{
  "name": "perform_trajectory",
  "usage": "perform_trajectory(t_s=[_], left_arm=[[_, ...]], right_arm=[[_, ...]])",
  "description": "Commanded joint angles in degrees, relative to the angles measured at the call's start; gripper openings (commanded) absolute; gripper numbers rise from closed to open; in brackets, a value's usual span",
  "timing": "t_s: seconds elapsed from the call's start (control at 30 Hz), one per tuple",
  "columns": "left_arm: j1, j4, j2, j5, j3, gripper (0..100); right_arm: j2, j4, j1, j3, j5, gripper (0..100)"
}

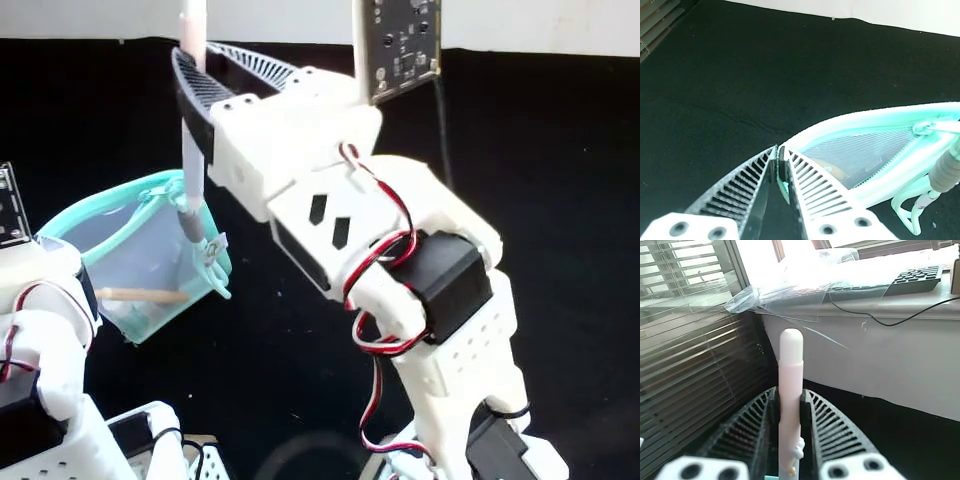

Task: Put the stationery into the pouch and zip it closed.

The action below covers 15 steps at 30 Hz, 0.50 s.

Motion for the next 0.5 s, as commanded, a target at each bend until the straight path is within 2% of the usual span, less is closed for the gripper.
perform_trajectory(t_s=[0.0, 0.47], left_arm=[[-0.2, 0.5, 0.5, -0.5, 1.7, 1], [4.7, 0.6, 0.3, -0.6, 1.8, 1]], right_arm=[[-0.3, -0.4, -0.8, -1.6, -0.5, 0.7], [9.9, -11.2, -7.8, -2.2, -0.5, 0.7]])
